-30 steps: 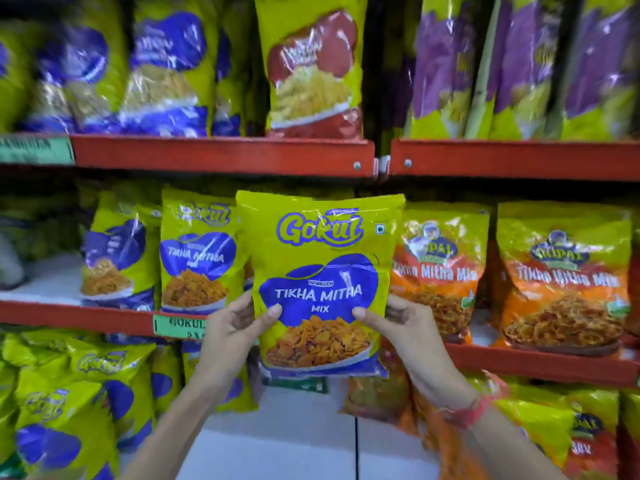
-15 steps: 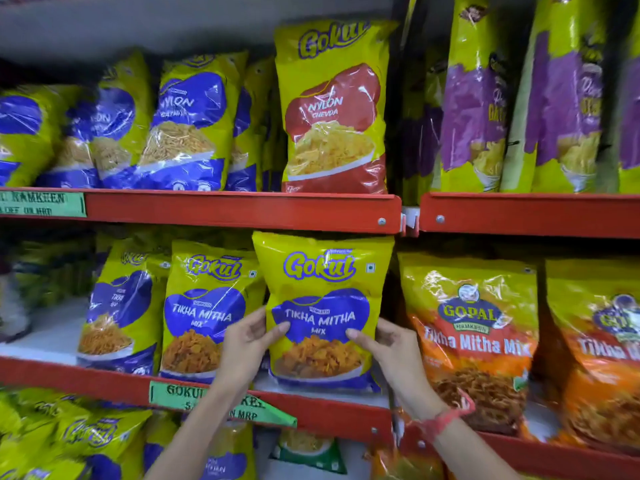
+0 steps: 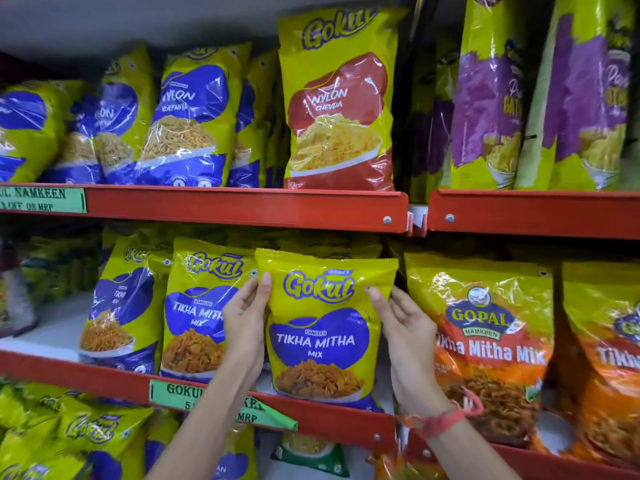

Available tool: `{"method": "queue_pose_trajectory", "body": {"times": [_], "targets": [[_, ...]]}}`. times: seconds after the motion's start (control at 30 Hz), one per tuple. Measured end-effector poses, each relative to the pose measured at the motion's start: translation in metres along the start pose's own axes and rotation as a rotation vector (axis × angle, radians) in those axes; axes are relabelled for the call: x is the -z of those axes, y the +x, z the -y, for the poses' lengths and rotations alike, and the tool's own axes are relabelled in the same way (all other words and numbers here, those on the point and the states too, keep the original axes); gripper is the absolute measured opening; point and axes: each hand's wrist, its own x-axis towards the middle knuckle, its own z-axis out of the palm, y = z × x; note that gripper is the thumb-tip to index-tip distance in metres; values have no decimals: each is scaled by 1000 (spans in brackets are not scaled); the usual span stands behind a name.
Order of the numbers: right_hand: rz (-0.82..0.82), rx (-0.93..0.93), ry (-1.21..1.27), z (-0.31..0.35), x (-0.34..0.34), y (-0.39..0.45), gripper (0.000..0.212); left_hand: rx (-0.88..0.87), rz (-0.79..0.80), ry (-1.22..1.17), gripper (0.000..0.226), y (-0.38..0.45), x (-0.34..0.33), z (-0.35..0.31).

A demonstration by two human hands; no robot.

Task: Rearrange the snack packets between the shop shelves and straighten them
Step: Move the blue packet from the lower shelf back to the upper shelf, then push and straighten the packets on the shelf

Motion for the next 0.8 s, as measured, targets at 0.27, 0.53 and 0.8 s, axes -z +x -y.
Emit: {"method": "queue_pose_trajectory", "body": {"times": [0.27,0.53,0.8], "targets": [[-172,110,72,28,-2,6,14,-49,-161,-83,13,3,-3,-13],[-183,314,-380,-3,-7,3,37,-306,-161,428,38,0,-9,6],[116,827,-1491,-82,5,-16,64,-871,231,1317,64,-21,25,86]]}}
